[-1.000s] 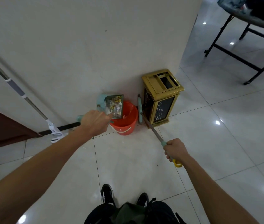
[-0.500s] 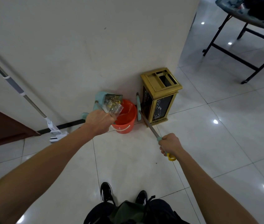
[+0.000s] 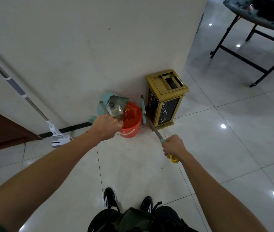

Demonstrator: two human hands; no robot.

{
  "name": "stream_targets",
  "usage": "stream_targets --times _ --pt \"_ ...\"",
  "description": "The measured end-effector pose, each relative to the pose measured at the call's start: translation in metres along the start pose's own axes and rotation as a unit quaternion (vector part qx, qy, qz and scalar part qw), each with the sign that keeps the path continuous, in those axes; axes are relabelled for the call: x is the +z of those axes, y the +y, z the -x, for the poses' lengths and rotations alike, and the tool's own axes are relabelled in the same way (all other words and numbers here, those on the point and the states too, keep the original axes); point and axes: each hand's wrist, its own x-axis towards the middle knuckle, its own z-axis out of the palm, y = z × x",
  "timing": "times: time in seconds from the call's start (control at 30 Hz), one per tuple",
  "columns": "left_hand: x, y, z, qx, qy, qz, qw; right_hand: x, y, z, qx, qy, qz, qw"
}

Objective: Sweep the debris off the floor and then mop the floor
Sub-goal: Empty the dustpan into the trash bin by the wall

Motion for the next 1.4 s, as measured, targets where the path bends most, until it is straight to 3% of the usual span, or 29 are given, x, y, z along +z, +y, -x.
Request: stream_targets --times 0.4,0.87,1.03,1.4 --pt "-0.001 0.01 -0.005 0.02 -0.007 0.011 1.0 -0.003 0.004 0.001 0.003 -0.003 0.009 1.0" --pt "-0.003 0.022 -0.013 0.111 -0.017 -0.027 0.993 -0.002 0.01 0.006 -0.025 0.002 0.01 1.0" --pt "0.005 0.038 -0.012 0.157 -0.065 -0.05 0.984 -0.003 0.007 0.009 -0.03 0.002 0.004 1.0" --pt "-0.007 0.043 -0.018 0.186 -0.06 -0.075 0.978 -0.003 0.014 0.019 -0.021 0.004 -0.024 0.999"
